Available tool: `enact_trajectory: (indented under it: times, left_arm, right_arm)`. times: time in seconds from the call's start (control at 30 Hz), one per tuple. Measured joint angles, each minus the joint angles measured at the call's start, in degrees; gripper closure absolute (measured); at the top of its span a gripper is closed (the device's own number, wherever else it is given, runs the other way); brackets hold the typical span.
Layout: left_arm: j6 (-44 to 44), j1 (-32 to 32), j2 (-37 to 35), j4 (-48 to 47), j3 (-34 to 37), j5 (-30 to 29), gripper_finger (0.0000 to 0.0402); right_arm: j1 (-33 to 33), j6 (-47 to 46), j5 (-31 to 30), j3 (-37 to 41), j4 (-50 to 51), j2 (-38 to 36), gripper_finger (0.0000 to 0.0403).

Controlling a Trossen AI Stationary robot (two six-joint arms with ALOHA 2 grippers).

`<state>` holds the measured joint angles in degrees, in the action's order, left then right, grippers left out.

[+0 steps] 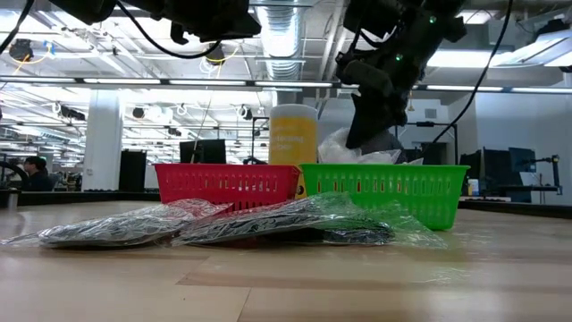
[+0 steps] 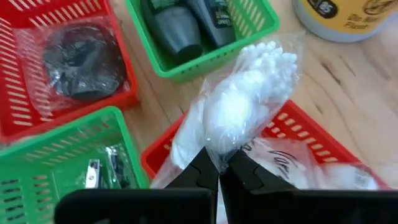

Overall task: Pick & Place Travel size toiletries
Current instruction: Put the cotton pack into the right red bin

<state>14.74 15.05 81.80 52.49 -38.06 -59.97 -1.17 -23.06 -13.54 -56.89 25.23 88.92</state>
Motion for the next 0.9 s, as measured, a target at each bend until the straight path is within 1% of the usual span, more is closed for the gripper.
enact_trajectory:
  times: [0.1,0.33,0.53,0.6,0.7,0.9]
  left_arm:
    - [0.0,0.0,0.0,0.0,0.0,0.0,0.0309]
    - [0.0,0.0,0.0,0.0,0.0,0.0,0.0309]
    - [0.0,0.0,0.0,0.0,0.0,0.0,0.0309]
    - [0.0,0.0,0.0,-0.1,0.0,0.0,0.0309]
    - [0.0,0.0,0.0,-0.1,0.0,0.0,0.0309]
    - [0.0,0.0,0.0,-0.2,0.0,0.0,0.0309]
  right_arm:
    - [0.0,-0.1,1.4,1.1,-1.7,0.2,0.0403]
    - [0.0,0.4,1.5,1.2,-1.6,0.8,0.0403]
    - [0.0,3.0,1.8,1.2,-1.7,0.8,0.0401]
    - [0.0,4.1,3.3,1.2,-1.6,0.8,0.0396]
    - [-0.2,4.2,4.5,1.2,-1.4,0.7,0.038]
    - [-1.4,5.1,4.7,0.8,1.4,0.3,0.032]
